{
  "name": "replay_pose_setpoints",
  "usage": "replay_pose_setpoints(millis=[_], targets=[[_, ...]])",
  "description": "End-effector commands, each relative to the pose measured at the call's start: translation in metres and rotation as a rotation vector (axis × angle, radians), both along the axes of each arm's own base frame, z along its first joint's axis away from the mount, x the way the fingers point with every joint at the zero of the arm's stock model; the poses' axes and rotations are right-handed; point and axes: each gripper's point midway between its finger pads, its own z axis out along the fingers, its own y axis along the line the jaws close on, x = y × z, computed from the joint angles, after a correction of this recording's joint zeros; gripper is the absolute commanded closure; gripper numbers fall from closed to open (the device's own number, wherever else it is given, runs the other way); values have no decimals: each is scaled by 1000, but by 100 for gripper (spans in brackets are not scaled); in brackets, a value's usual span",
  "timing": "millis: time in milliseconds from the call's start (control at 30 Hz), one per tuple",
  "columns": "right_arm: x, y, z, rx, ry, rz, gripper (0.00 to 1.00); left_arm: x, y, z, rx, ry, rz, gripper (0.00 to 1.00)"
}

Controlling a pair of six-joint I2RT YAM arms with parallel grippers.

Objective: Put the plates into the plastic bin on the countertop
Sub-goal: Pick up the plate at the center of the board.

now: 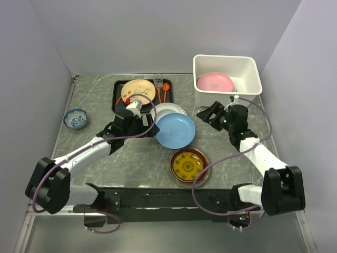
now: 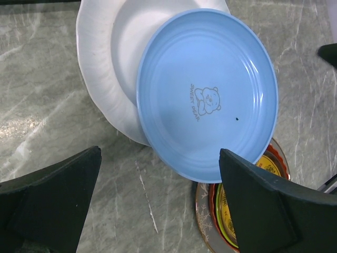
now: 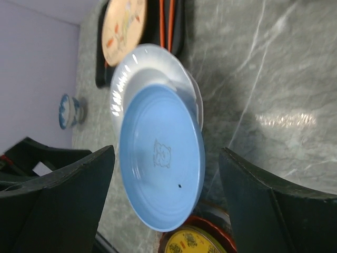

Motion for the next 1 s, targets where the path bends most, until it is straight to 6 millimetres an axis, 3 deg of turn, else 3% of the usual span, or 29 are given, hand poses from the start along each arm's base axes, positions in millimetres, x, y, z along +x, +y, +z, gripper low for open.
replay_pose_setpoints(millis=[0,233,500,967], targets=[[1,16,-18,4,23,77,14,3,-4,26,-44,-49,14,1],[-8,32,-52,31,101,132,15,6,0,32,-28,-65,38,1],[-18,53,-73,39,156,201,18,7,1,22,6,-40,39,1],[-26,53,-86,33,196,201,26,11,-7,18,1,-29,13,1]])
